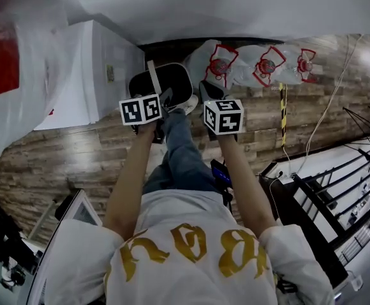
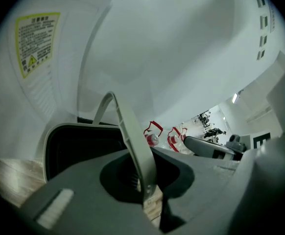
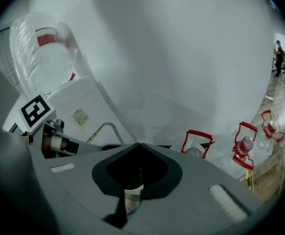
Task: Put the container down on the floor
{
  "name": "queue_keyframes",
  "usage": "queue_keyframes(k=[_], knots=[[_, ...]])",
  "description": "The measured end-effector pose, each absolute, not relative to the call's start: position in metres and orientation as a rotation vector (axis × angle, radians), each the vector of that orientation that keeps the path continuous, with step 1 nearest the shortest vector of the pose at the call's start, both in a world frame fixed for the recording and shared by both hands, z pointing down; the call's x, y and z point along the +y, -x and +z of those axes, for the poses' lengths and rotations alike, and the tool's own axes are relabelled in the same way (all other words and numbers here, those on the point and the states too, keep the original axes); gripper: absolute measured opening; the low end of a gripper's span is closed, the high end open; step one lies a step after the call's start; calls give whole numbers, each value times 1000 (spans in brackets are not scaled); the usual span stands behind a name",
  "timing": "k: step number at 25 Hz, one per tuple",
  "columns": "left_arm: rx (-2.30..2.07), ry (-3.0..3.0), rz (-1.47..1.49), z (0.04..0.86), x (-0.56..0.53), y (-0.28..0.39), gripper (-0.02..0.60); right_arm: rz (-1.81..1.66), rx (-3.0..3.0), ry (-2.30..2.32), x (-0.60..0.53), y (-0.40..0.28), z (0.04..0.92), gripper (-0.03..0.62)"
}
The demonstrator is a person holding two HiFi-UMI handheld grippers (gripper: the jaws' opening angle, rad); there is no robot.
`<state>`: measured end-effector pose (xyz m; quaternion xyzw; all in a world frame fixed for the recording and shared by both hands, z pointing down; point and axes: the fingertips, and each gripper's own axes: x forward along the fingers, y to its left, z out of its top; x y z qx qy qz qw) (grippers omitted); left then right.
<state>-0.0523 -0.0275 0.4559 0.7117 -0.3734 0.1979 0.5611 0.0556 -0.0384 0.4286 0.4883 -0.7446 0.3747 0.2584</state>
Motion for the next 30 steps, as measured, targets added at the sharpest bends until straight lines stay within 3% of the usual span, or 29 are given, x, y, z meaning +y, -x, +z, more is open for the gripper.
queue_keyframes(k=[30], knots=[[-990,-1592,655,633,-34,87,32,968,-1994,-942,-24,-16,592,31]])
